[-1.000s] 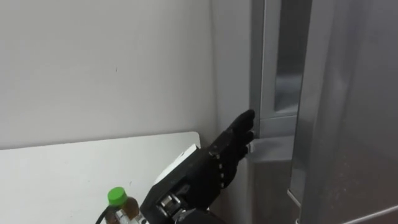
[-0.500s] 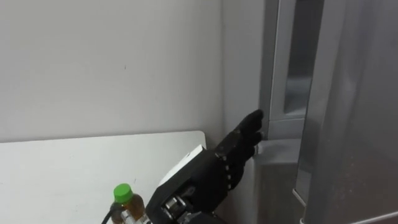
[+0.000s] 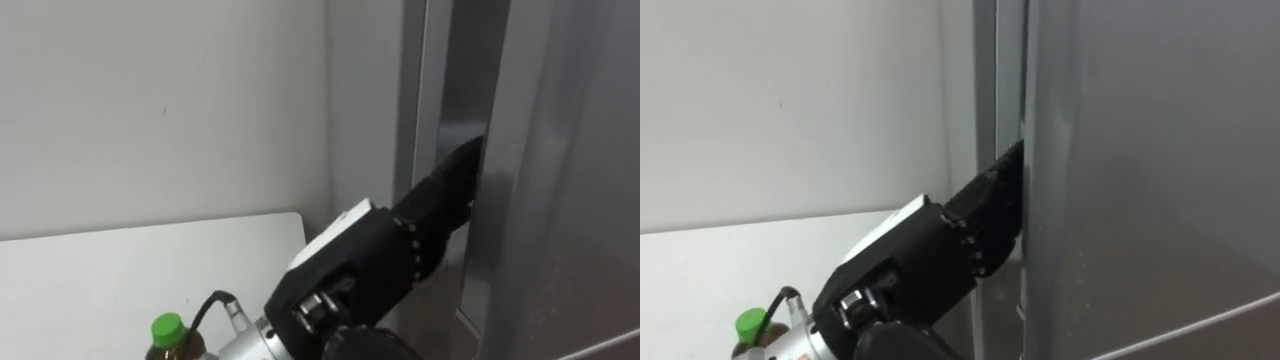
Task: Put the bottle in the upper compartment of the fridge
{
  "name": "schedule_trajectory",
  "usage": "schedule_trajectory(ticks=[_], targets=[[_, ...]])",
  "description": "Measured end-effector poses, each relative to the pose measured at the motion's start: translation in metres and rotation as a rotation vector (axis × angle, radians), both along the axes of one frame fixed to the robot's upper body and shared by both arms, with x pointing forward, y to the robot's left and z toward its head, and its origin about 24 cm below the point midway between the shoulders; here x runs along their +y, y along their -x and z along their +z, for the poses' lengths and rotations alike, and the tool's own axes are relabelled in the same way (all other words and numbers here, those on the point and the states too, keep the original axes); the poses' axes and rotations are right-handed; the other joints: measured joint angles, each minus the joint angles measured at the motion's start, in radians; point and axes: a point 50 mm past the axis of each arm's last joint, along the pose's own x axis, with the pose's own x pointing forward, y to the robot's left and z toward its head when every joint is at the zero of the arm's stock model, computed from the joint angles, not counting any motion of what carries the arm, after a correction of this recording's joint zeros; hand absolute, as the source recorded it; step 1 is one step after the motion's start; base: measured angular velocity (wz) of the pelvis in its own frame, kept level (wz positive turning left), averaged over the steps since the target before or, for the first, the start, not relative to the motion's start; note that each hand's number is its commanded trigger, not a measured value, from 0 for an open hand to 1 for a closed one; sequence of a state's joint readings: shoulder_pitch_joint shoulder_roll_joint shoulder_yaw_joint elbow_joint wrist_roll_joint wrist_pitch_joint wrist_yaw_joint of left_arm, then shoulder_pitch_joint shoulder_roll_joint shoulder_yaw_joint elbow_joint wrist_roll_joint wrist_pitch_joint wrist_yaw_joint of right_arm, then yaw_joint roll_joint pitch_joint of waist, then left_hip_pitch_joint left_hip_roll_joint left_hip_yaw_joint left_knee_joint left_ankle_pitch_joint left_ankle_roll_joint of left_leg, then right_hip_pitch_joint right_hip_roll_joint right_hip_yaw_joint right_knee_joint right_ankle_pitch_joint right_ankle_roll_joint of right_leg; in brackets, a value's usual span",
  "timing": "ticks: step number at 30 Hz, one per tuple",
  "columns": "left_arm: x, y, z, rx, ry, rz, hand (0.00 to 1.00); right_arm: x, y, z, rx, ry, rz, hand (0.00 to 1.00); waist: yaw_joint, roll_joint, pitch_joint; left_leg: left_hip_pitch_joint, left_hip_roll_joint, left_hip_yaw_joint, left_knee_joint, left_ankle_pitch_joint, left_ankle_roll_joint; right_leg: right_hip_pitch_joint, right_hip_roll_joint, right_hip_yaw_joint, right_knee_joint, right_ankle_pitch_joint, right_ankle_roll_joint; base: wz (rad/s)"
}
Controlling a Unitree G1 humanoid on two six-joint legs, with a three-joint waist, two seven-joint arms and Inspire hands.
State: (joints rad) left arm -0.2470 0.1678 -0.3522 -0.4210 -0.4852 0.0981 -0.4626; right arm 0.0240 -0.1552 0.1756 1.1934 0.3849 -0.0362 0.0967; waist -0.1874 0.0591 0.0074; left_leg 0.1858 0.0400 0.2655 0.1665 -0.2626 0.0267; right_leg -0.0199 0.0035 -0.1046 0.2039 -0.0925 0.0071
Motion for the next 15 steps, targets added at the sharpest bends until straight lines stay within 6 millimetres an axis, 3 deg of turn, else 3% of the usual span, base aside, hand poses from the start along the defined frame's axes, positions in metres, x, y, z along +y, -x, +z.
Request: schedule_trajectory(ticks=[11, 15], targets=[[-0.008, 0.001, 0.011, -0.036, 0.04, -0.036, 0.0, -0.002, -0.006, 0.003, -0.041, 0.023, 0.032, 0.0, -0.033, 0.002, 0.002, -0.001, -0.002, 0.028, -0.001, 0.0, 0.0, -0.019, 0.005, 0.031, -0.003, 0.01, 0.003, -0.1], [-0.016, 0.005, 0.018, -0.085, 0.051, -0.078, 0.0, -0.002, -0.011, 0.004, -0.059, 0.029, 0.04, 0.0, -0.051, 0.013, 0.0082, 0.0, -0.001, 0.033, -0.002, 0.0, 0.0, -0.022, 0.012, 0.053, -0.004, 0.011, 0.003, -0.16]])
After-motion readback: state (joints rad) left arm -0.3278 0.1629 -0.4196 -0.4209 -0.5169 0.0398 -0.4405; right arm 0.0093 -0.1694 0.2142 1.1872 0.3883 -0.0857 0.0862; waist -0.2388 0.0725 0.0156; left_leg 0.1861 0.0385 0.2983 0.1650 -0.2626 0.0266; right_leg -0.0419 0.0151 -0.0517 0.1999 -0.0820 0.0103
